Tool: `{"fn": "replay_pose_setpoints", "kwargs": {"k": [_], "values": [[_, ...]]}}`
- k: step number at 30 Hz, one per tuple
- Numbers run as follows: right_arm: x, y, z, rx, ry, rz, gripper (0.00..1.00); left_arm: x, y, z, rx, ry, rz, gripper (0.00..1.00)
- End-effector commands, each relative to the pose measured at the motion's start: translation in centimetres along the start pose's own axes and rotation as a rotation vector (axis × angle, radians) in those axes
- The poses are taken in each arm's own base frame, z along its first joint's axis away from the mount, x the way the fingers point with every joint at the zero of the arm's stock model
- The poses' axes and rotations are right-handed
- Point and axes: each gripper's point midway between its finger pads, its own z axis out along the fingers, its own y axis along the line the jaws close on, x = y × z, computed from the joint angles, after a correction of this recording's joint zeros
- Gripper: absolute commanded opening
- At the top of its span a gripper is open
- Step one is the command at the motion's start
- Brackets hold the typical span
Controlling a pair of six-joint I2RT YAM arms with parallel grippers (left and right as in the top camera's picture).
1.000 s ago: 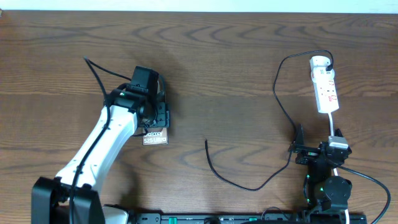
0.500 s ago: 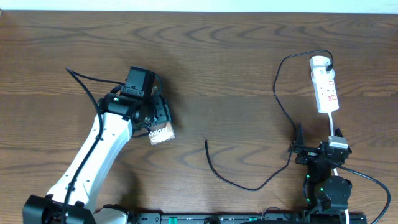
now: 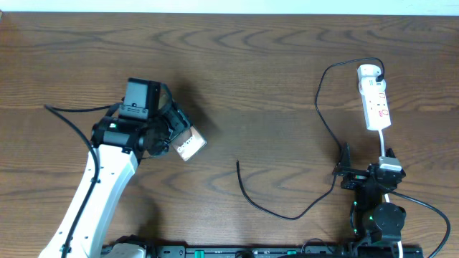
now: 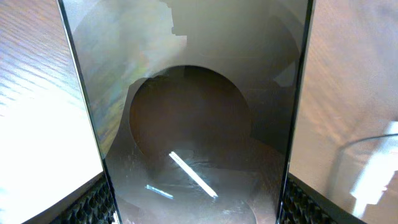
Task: Plug charger to phone and switch on socket
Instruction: 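Lift the phone and rotate it upright with the left gripper, then move the right gripper toward the phone held by the left gripper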
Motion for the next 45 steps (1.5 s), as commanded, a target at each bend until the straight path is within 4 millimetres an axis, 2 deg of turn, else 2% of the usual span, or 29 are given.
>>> {"fn": "replay_pose_setpoints", "kwargs": {"k": [1, 11, 16, 25, 33, 45], "values": [[0.0, -0.3, 0.0, 0.014, -0.001, -0.001, 0.99, 0.2, -3.2, -2.1, 0.174, 0.07, -0.06, 0.07], [0.0, -0.3, 0.0, 0.014, -0.001, -0.001, 0.99, 1.2, -5.4, -5.0, 0.433, 0.308, -0.183, 0.07], [0.0, -0.3, 0.0, 0.014, -0.001, -0.001, 0.99, 1.0, -5.2, -5.3, 0.416, 0.363, -0.385, 0.07], [0.0, -0.3, 0.0, 0.014, -0.001, -0.001, 0.99, 2.2, -6.3, -6.4, 0.424, 0.52, -0.622, 0.07], [0.0, -0.3, 0.0, 0.014, -0.001, -0.001, 0.99, 2.8, -6.9, -7.0, 0.432, 0.594, -0.69, 0.07], [0.0, -0.3, 0.0, 0.014, -0.001, -0.001, 0.99, 2.2, -6.3, -6.3, 0.412, 0.527, -0.662, 0.07]]}}
